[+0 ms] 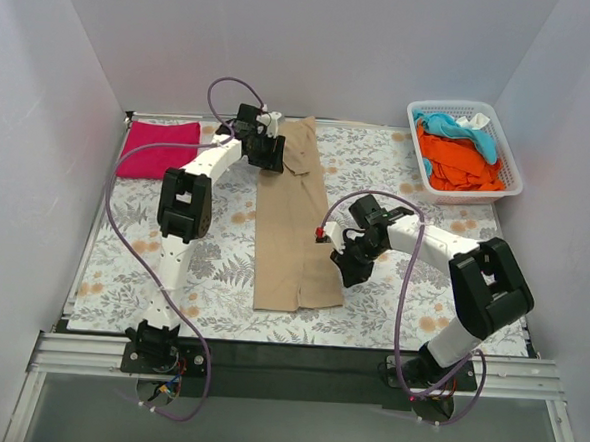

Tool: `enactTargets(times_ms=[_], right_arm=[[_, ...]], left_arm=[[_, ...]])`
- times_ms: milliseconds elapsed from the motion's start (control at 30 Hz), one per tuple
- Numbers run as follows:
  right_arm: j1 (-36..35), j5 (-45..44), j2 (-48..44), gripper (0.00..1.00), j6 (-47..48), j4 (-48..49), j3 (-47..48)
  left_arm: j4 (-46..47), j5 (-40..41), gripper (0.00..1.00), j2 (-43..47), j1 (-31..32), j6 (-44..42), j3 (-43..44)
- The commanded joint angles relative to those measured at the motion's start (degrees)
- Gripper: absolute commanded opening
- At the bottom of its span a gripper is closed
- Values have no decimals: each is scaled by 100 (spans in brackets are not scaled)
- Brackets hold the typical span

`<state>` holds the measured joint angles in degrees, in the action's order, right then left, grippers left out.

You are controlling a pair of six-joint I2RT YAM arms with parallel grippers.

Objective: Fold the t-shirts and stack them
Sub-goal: Fold the tshirt

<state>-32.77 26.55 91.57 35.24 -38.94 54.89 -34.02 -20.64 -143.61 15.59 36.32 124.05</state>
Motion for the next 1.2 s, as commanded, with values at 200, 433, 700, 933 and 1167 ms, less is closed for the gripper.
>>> enactTargets(times_ms=[200, 433, 700, 933, 1167], right_arm=[[-80, 141, -602, 23, -133, 291, 364], [-264, 0, -2256, 47, 1606, 693, -531], [-1301, -439, -3057, 46, 2083, 2038, -2164], [-1864, -686, -2935, 43, 2267, 2672, -2641], [-1961, -818, -2487, 35, 2434, 2997, -2817]], left_arm=[[966, -1572, 54, 2428, -408, -36, -1759], [1355, -2436, 55, 5810, -251, -1730, -5220], [1485, -1488, 56, 8629, 1469, -3394, -8780], [1925, -783, 55, 8508, 2650, -3341, -9504], [2189, -722, 48, 8086, 3002, -3508, -9627]])
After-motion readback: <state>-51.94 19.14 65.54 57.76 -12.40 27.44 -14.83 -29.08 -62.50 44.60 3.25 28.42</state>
